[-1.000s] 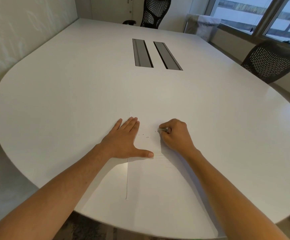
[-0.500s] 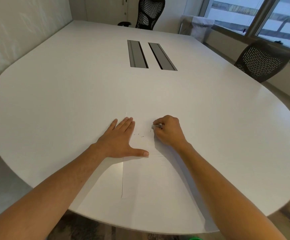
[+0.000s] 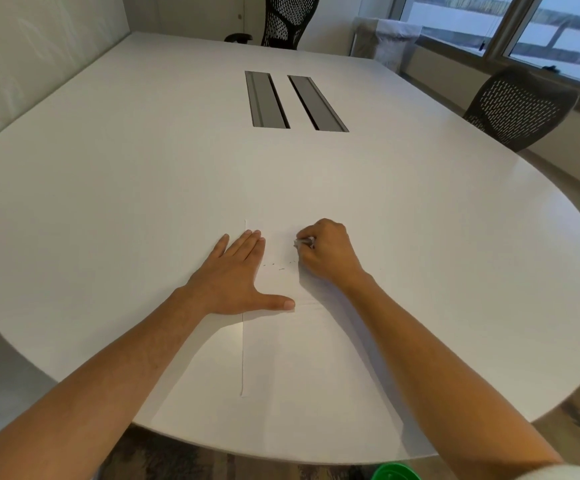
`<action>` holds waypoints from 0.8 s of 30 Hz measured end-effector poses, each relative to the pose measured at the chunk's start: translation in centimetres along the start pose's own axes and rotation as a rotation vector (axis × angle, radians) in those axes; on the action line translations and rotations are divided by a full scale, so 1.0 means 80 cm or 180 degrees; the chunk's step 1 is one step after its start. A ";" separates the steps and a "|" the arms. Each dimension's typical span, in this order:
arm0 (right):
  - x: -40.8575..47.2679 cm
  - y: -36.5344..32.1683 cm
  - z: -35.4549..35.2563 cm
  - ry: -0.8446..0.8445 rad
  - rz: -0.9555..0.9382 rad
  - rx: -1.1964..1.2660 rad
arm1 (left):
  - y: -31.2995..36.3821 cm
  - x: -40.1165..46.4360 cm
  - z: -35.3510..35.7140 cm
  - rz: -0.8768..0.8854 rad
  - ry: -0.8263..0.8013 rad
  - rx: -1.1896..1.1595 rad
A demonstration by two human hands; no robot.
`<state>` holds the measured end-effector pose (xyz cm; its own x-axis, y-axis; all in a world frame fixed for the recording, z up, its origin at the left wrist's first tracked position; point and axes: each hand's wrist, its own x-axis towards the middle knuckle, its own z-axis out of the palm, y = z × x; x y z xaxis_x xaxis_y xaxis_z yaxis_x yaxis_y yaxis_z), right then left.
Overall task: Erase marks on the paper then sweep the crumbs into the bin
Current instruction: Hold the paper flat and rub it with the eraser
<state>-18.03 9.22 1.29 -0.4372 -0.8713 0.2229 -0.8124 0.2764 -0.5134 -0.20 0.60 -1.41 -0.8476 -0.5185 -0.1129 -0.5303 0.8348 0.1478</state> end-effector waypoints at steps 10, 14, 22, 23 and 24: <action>-0.048 -0.003 -0.007 0.0057 -0.0204 0.0083 | 0.000 0.001 0.002 -0.0005 0.0000 -0.0025; 0.002 0.014 -0.008 0.0149 0.0171 0.0123 | -0.001 0.002 0.002 -0.0012 0.0017 0.0009; -0.083 -0.028 -0.008 -0.0231 -0.0683 0.0140 | -0.001 0.002 0.003 0.0020 0.0041 0.0034; -0.079 -0.027 -0.010 -0.0236 -0.0688 0.0160 | -0.001 0.002 0.002 0.0015 0.0025 0.0030; -0.069 -0.023 -0.011 -0.0204 -0.0645 0.0152 | 0.000 0.001 0.002 0.0008 0.0004 0.0011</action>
<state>-14.47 13.84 1.73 -0.2402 -0.9315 0.2731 -0.8614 0.0748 -0.5024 -0.24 0.56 -1.57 -0.8490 -0.5165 -0.1113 -0.5280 0.8368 0.1447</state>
